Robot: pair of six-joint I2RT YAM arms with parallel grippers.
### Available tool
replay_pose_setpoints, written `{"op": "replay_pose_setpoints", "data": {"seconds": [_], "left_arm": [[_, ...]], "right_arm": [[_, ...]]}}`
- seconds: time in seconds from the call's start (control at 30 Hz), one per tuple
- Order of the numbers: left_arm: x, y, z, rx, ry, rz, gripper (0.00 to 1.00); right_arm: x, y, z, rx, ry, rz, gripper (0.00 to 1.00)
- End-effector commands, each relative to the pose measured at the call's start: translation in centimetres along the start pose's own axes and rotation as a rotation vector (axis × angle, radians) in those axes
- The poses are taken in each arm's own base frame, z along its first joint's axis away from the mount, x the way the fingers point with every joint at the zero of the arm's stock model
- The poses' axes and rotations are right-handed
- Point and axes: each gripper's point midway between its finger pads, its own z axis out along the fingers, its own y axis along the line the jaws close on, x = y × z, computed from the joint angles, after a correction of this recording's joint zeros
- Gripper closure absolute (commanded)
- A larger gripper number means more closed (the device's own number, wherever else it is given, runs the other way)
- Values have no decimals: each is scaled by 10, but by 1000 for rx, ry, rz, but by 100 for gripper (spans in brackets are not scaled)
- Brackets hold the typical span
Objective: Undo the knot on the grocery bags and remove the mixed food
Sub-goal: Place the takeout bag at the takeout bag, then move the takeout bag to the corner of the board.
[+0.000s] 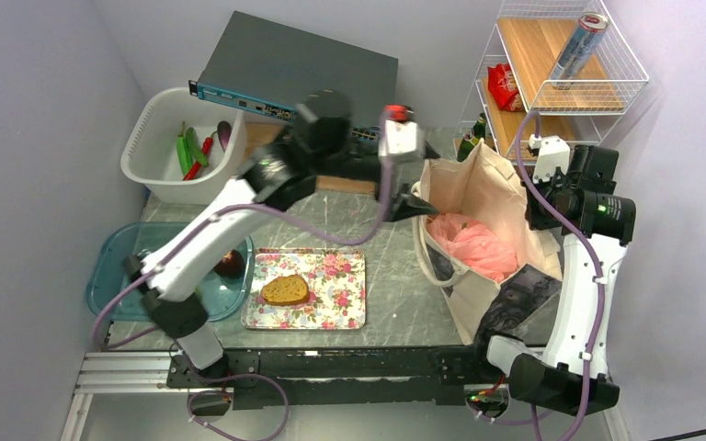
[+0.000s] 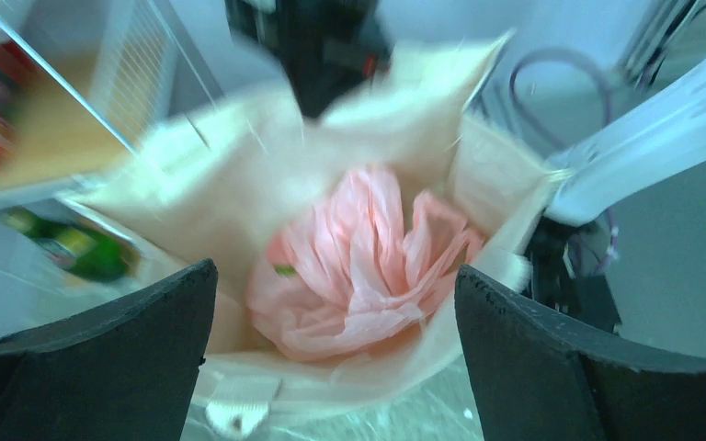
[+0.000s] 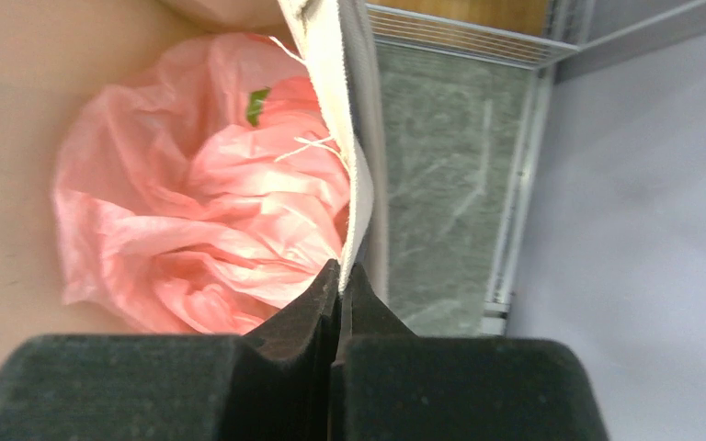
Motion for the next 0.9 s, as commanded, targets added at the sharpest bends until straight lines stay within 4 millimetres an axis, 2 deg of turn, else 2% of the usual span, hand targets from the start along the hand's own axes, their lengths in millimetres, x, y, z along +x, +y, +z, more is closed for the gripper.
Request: {"op": "replay_pose_setpoints", "data": {"seconds": [0.0, 0.17, 0.3, 0.43, 0.53, 0.57, 0.6, 0.67, 0.7, 0.77, 0.87], "left_arm": [[22, 16, -26, -58, 12, -106, 1], [64, 27, -53, -132, 76, -192, 1], [74, 24, -61, -153, 77, -185, 1], [78, 22, -61, -150, 67, -187, 1], [80, 23, -60, -153, 61, -188, 1], [80, 24, -60, -155, 59, -189, 1], [81, 23, -60, -155, 59, -191, 1], [82, 23, -60, -158, 61, -197, 1], [85, 23, -60, -159, 63, -201, 1], [86, 21, -61, -161, 65, -206, 1], [88, 20, -62, -164, 68, -215, 0]], "right_arm": [[2, -50, -10, 238, 30, -161, 100], [40, -107, -33, 456, 182, -314, 100], [64, -145, -51, 522, 280, -307, 100], [65, -193, -73, 627, 298, -245, 100], [62, -215, -72, 661, 308, -189, 100], [61, -217, -70, 653, 305, -170, 98], [57, -212, -67, 617, 281, -156, 90], [45, -195, -66, 546, 222, -134, 65], [40, -183, -64, 503, 195, -130, 56], [28, -162, -61, 440, 158, -133, 52], [16, -148, -61, 443, 130, -132, 18]]}}
